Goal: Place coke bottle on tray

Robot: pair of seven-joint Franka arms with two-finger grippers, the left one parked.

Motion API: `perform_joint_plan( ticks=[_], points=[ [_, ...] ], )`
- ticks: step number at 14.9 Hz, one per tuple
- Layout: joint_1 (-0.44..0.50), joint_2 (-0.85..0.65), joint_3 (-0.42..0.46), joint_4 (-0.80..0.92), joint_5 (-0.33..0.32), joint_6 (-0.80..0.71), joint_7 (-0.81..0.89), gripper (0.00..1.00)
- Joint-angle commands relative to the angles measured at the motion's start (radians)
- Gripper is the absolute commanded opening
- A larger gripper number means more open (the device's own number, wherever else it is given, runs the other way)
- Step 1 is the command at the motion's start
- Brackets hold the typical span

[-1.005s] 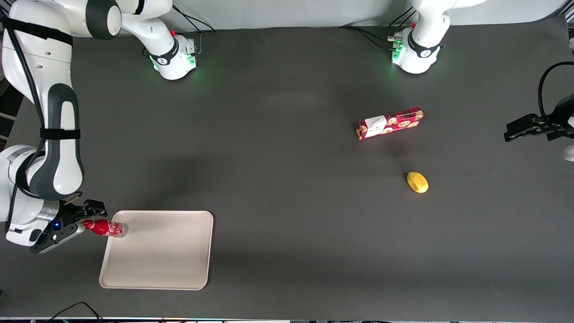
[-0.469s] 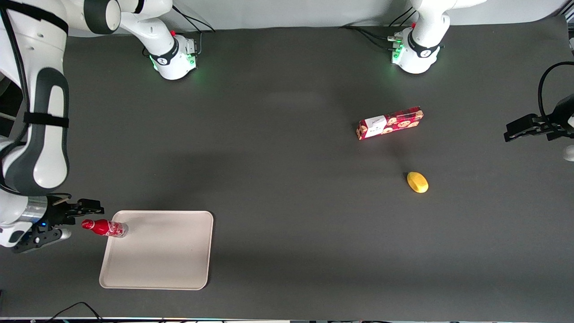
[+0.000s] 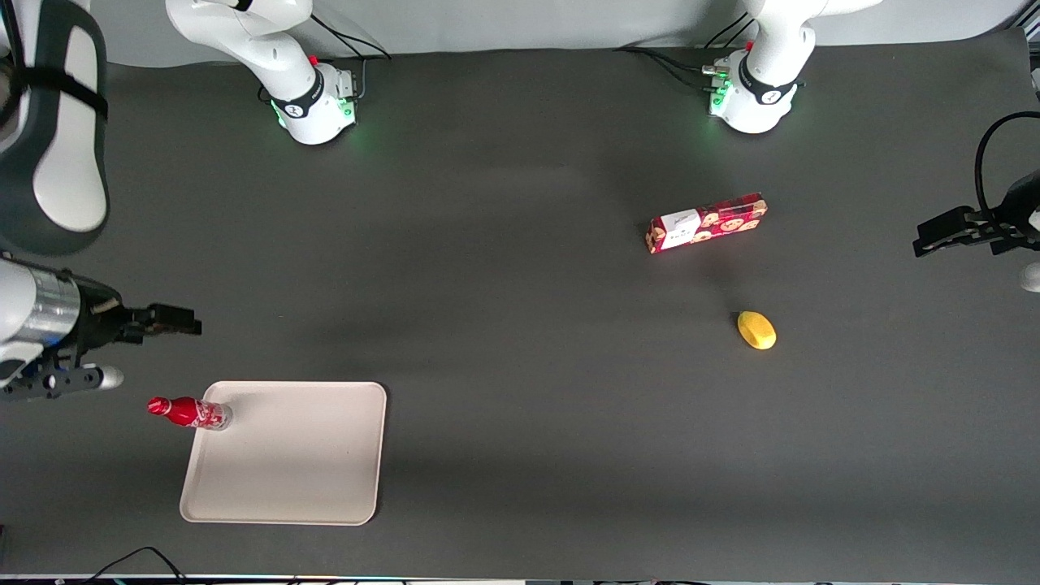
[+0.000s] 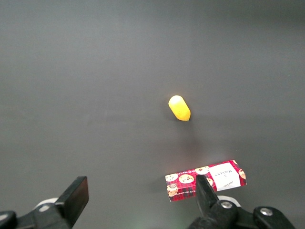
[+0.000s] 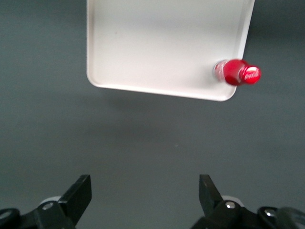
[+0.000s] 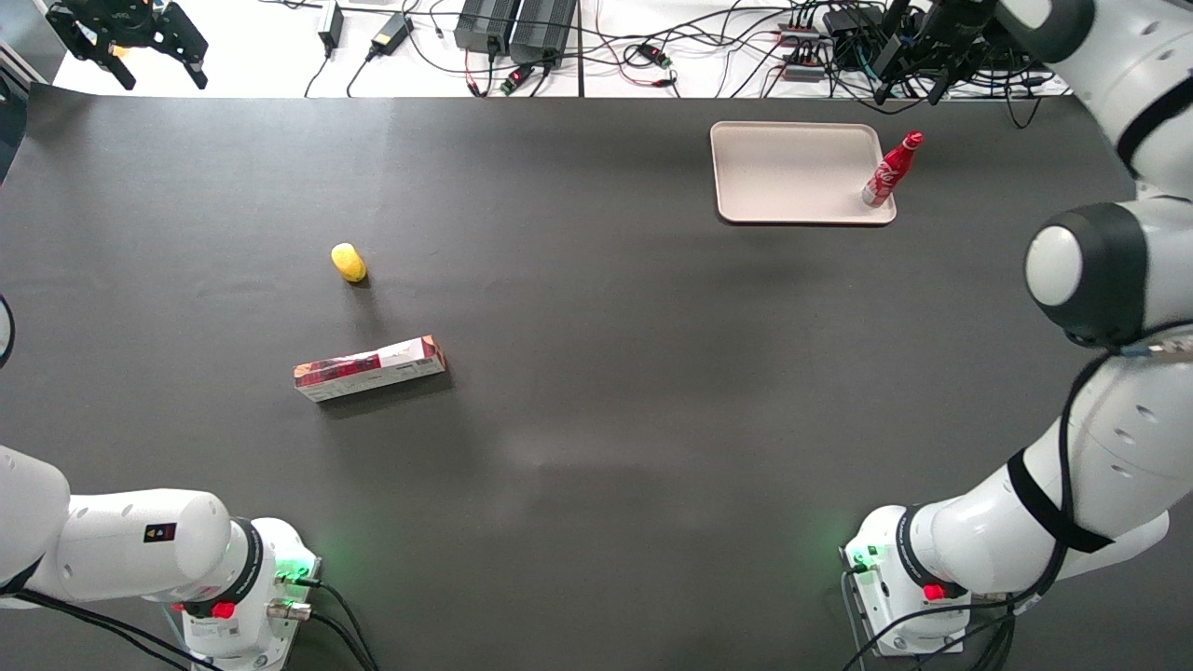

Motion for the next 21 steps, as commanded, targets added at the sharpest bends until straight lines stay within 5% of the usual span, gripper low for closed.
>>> perform_joint_plan(
  ticks=[1,4,7,17,21],
  points=[
    [-0.011,-0.241,0.037,-0.237,-0.023,0.012,0.06,1.0],
    [-0.016,-0.356,0.054,-0.36,-0.08,0.02,0.078,1.0],
    [-0.081,-0.4,0.172,-0.398,-0.135,0.018,0.22,1.0],
    [-0.209,-0.309,0.14,-0.266,-0.137,0.048,0.103,1.0],
    [-0.201,-0.324,0.14,-0.246,-0.203,0.04,0.112,1.0]
  ],
)
